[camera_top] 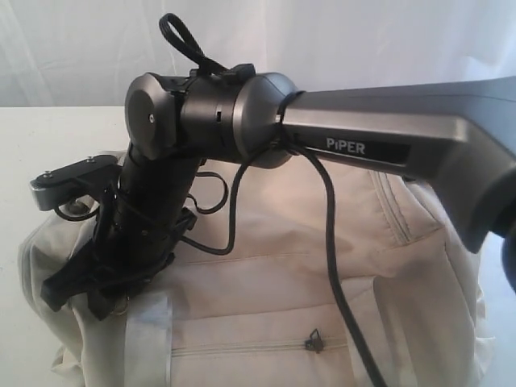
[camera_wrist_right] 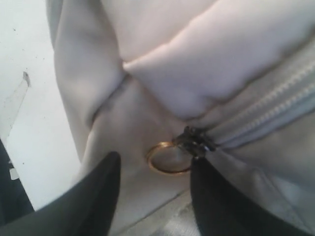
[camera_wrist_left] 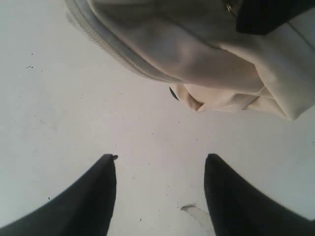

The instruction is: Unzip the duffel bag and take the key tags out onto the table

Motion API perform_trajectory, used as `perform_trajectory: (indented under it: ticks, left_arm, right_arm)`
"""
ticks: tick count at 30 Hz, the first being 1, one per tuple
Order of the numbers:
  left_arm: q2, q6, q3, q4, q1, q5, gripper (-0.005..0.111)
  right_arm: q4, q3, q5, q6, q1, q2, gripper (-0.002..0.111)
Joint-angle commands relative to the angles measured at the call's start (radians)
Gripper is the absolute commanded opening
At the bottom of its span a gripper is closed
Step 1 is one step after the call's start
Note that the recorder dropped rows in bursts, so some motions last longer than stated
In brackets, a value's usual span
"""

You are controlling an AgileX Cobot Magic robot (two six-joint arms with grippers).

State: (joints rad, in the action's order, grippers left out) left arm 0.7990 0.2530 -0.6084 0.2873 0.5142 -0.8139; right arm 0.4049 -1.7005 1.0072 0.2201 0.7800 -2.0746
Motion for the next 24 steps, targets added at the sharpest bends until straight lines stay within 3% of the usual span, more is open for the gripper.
perform_trajectory:
  ticks: [1,12,20,24]
  left_arm:
    - [-0.008,0.0,0.007,0.004,-0.002,-0.007,0.057]
    - [-0.008,0.0,0.007,0.004,-0.002,-0.007,0.057]
    - [-0.008,0.0,0.007,0.004,-0.002,-0.007,0.057]
    - [-0.008,0.0,0.007,0.004,-0.002,-0.005,0.057]
  right_arm:
    - [0.009,-0.003,-0.017,0.009,0.003,-0.026,0.059]
    - [0.011,-0.003,-0.025,0.009,0.003,-0.033,0.039]
    - [0.007,-0.003,-0.021,0.009,0.003,-0.033,0.036]
    - [0.003,-0.003,-0.015,0.009,0.003,-0.033,0.022]
